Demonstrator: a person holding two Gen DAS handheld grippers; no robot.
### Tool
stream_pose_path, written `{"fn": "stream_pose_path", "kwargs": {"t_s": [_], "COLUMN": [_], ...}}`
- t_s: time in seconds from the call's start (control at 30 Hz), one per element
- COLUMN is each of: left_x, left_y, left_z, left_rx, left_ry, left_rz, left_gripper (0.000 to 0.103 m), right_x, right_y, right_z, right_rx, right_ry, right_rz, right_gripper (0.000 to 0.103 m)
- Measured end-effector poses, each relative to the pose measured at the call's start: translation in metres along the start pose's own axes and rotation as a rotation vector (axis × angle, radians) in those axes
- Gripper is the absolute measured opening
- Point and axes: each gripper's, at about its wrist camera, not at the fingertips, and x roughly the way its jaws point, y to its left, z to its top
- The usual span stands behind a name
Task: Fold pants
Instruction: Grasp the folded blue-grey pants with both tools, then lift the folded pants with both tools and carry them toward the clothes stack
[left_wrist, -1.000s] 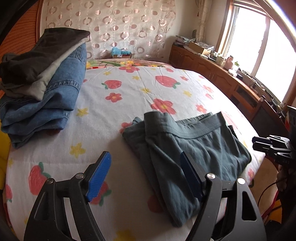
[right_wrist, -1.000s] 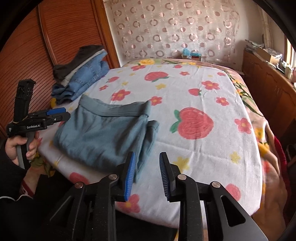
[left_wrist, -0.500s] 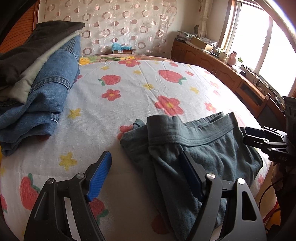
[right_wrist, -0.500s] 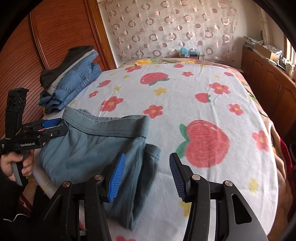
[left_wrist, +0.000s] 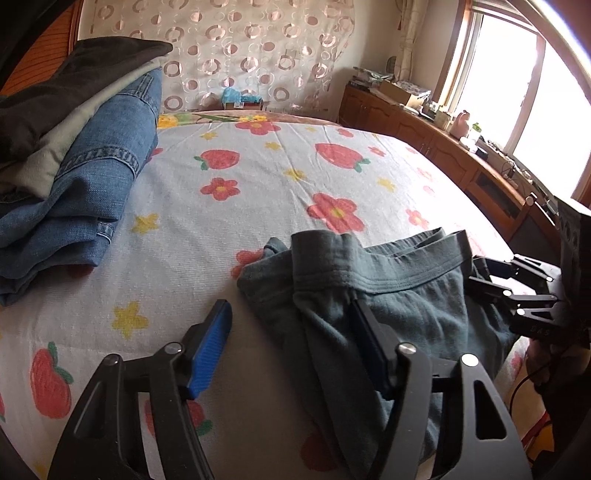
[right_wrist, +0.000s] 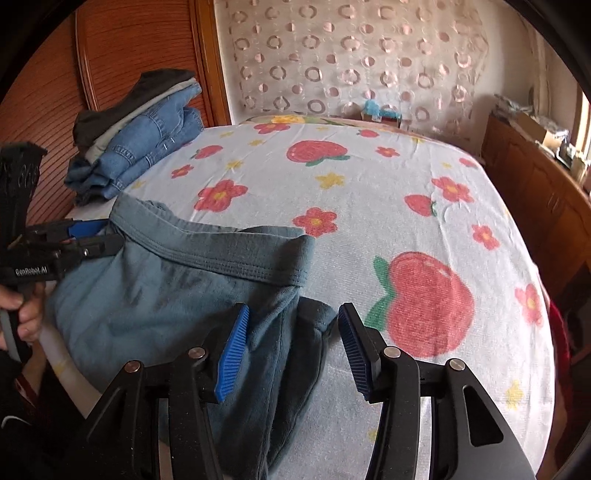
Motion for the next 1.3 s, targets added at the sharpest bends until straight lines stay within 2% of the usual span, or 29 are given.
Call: {"fn": "stream_pose_path", "kwargs": {"t_s": [0.17,0.43,0.53,0.57,0.6,0.67,0.83,0.93,1.3], "left_x": [-0.003,0.006,0.007,0.006,0.006,0.005,0.002,-0.006,-0.059], "left_y": [-0.003,0.002,0.003,0.002,0.002,0.003,-0.002,-0.007,-0.033], "left_z": [0.007,0.011,0.009,0.008,0.008,0.006,0.004,0.005,0.015], "left_rx": [-0.009,-0.051,-0.055,-0.054,-0.052,-0.061,-0.054,-0.032,0.033], "left_ry": [-0.013,0.019,0.019,0.016,0.013,0.01,0.004,-0.023,-0.176], "left_rz": [-0.019,-0.009,-0.013,-0.014,-0.018,-0.036,-0.064,-0.062,-0.076], "left_gripper": [0.052,0.051,0.051,0.051,0.051,0.045,0.026,0.016,0.014], "right_x": [-0.001,-0.003,-0.004,-0.004,-0.005,-0.006,-0.007,-0.008,-0.041], "right_y": [-0.002,-0.004,-0.006,-0.008,-0.011,-0.016,-0.017,-0.015,-0.004], "right_z": [-0.003,-0.001,0.0,0.0,0.001,0.001,-0.001,-0.001,-0.002], "right_rx": [0.012,0.019,0.032,0.042,0.057,0.089,0.101,0.099,0.074], "right_ry": [-0.01,0.005,0.006,0.006,0.007,0.012,0.015,0.008,-0.097], "right_rz": [0.007,0.006,-0.003,0.009,0.032,0.059,0.081,0.075,0.082], "right_gripper": [0.052,0.05,0.042,0.033,0.03,0.019,0.013,0.011,0.01]}}
